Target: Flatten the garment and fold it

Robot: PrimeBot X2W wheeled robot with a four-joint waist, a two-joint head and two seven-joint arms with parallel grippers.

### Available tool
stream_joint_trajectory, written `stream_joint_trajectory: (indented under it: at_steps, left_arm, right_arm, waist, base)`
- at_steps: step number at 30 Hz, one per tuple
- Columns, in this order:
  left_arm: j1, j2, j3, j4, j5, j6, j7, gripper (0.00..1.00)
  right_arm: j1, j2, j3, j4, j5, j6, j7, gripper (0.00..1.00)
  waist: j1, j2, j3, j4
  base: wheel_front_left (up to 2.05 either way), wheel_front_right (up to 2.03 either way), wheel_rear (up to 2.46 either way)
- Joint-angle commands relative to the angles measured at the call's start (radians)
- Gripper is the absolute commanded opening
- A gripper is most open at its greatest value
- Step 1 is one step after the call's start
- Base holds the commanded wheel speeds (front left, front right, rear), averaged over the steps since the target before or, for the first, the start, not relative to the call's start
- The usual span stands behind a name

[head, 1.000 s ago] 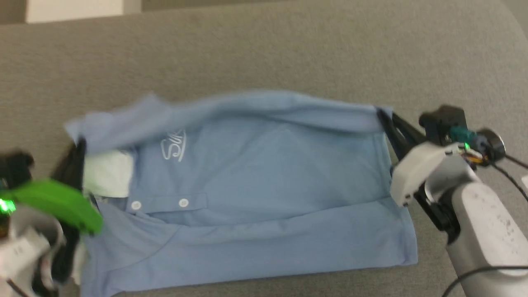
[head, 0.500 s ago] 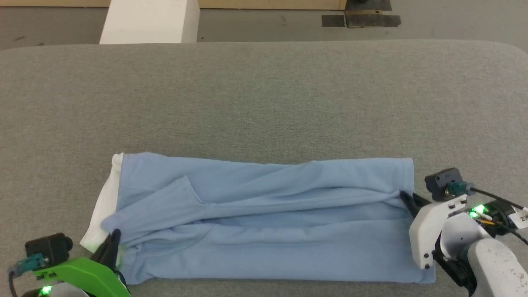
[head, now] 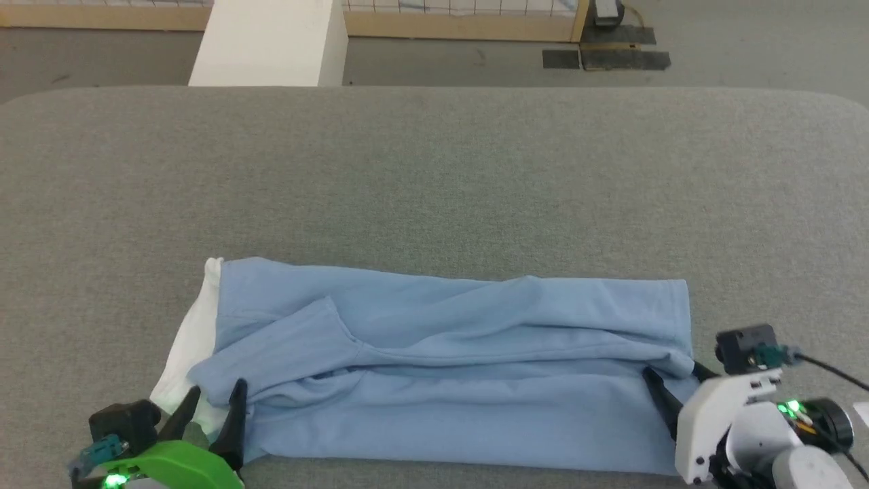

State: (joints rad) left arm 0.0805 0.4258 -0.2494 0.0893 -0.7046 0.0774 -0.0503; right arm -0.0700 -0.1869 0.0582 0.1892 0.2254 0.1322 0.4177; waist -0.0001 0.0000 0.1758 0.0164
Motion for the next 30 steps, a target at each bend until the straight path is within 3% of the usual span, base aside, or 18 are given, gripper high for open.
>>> stream_joint_trajectory:
  at_steps: [1,6,13,19,30]
  left_arm:
    - [-0.025,-0.012,-0.009,0.003,0.029,0.007,-0.034,1.0]
    - [-0.061,-0.046,-0.029,0.023,0.116,0.032,-0.157,1.0]
    - [-0.156,-0.072,-0.003,0.029,0.237,0.062,-0.209,1.0]
    - [-0.241,-0.125,0.054,0.021,0.332,0.035,-0.211,1.0]
    - [-0.289,-0.231,0.153,0.066,0.436,-0.042,-0.211,1.0]
  right_arm:
    - [0.034,0.024,-0.017,-0.019,0.003,-0.002,-0.013,1.0]
    - [0.11,0.099,-0.092,-0.14,0.005,-0.002,-0.069,1.0]
    - [0.151,0.136,-0.184,-0.252,0.043,-0.002,-0.182,1.0]
    - [0.123,0.136,-0.232,-0.177,0.104,-0.002,-0.201,1.0]
    - [-0.012,0.137,-0.23,0.059,0.05,-0.002,-0.017,1.0]
  waist:
    - [0.0001,0.0,-0.018,0.009]
    - [0.0001,0.0,-0.037,0.021]
    - [0.0001,0.0,-0.046,0.033]
    - [0.0001,0.0,-0.046,0.033]
    - [0.0001,0.0,-0.035,0.012]
  base:
    - [0.0,0.0,0.0]
    - [0.0,0.0,0.0]
    - [0.0,0.0,0.0]
    - [0.0,0.0,0.0]
    - [0.0,0.0,0.0]
